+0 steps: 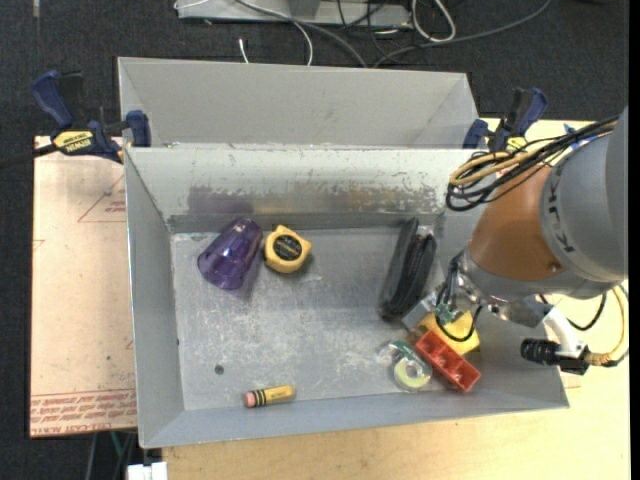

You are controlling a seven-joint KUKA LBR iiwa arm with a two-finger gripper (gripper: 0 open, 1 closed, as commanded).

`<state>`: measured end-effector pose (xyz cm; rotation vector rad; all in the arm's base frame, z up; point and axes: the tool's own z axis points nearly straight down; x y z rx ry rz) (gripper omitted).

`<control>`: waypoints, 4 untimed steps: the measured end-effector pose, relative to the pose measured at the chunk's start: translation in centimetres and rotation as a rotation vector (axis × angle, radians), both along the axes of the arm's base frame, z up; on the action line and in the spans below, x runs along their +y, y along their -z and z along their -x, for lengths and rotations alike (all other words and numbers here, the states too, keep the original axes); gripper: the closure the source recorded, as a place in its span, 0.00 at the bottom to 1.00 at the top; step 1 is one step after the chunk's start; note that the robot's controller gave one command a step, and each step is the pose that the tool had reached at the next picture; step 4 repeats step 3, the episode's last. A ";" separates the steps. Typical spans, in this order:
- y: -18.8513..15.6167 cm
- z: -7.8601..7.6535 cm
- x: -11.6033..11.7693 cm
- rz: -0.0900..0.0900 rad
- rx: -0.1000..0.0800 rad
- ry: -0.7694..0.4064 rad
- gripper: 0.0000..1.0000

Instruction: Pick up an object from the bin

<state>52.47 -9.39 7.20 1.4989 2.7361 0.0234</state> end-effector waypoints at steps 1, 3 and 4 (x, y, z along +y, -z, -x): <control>0.0 0.0 0.0 0.000 0.000 -0.001 1.00; -0.1 -1.9 -1.0 -0.005 0.002 -0.073 1.00; -0.1 -1.9 -1.0 -0.005 0.002 -0.073 1.00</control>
Offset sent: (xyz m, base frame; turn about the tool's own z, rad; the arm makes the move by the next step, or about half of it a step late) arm 0.0303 -0.0070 -0.0020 -0.1822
